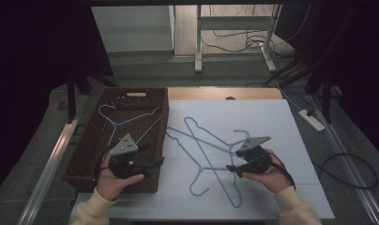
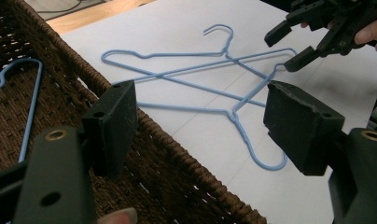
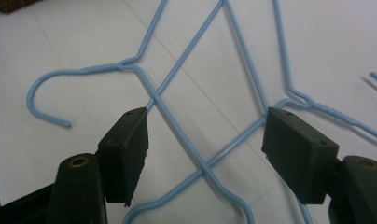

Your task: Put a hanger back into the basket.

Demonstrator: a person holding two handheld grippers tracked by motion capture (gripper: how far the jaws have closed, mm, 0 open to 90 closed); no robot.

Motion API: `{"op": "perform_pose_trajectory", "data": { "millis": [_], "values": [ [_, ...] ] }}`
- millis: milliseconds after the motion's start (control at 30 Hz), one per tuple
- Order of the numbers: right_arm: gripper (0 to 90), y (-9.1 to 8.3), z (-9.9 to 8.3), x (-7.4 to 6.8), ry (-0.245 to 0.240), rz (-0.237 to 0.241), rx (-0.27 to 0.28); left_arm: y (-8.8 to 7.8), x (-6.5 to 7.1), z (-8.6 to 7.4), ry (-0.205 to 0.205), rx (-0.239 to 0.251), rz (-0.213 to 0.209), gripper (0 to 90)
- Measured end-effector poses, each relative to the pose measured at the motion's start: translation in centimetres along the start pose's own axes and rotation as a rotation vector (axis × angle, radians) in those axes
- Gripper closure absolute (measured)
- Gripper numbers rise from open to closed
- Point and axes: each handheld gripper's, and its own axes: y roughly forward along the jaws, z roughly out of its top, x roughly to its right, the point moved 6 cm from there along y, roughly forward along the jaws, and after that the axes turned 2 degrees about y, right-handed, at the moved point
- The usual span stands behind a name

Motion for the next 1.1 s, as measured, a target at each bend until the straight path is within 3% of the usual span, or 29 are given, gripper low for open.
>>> {"op": "perform_pose_trajectory", "data": {
  "millis": [1100],
  "values": [
    [32.0, 2.7, 1.8, -1.8, -0.085, 0.076, -0.107, 0.3, 0.5, -0.1, 0.013, -0.011, -0.014, 26.9]
  ]
}}
